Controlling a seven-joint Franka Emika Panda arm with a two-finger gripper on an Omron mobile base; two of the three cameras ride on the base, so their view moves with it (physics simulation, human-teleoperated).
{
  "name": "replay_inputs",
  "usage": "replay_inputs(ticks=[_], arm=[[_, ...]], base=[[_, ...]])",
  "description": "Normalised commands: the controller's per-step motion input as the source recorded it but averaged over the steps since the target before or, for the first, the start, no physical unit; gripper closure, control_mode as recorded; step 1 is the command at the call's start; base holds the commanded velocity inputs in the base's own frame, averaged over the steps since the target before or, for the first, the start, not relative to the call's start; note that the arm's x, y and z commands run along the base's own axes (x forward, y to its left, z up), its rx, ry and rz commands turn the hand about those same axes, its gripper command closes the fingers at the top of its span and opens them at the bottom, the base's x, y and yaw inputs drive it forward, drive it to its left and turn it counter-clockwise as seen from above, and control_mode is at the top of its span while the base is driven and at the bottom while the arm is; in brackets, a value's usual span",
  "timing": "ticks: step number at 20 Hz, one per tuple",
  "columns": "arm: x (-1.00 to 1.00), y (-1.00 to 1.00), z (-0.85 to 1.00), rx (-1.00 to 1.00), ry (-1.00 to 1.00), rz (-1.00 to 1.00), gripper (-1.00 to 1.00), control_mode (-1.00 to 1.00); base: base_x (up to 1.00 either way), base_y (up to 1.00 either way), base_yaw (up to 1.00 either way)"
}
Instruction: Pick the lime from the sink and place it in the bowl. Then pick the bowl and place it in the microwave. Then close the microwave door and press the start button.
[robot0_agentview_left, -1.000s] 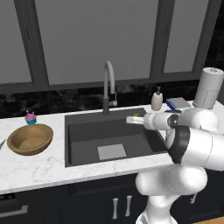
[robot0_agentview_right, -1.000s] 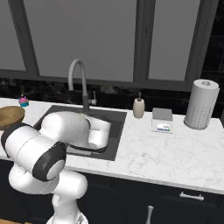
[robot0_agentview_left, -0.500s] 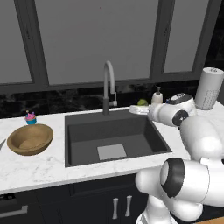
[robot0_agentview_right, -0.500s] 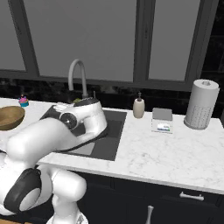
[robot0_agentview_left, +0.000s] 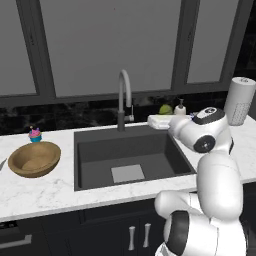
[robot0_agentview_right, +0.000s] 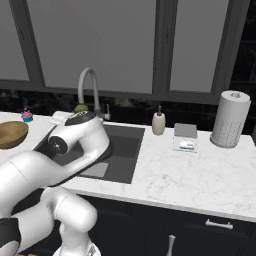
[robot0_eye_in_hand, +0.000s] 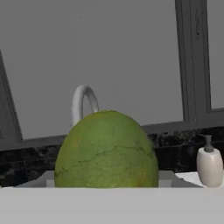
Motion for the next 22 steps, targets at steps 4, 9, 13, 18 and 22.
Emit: replay_inputs(ticks=[4, 9, 13, 18, 22], arm=[[-0.34, 0.08, 1.0, 0.0, 0.0, 0.05, 1.0, -1.0], [-0.45, 0.09, 1.0, 0.04, -0.33, 0.12, 1.0, -1.0], [-0.5, 0.25, 1.0, -0.03, -0.64, 0.15, 1.0, -1.0], [-0.33, 0.43, 1.0, -0.11, -0.39, 0.01, 1.0, -1.0], [-0.4, 0.53, 1.0, 0.13, -0.04, 0.0, 1.0, -1.0]], base=[[0.0, 0.0, 0.0], [0.0, 0.0, 0.0], [0.0, 0.0, 0.0], [0.0, 0.0, 0.0], [0.0, 0.0, 0.0]])
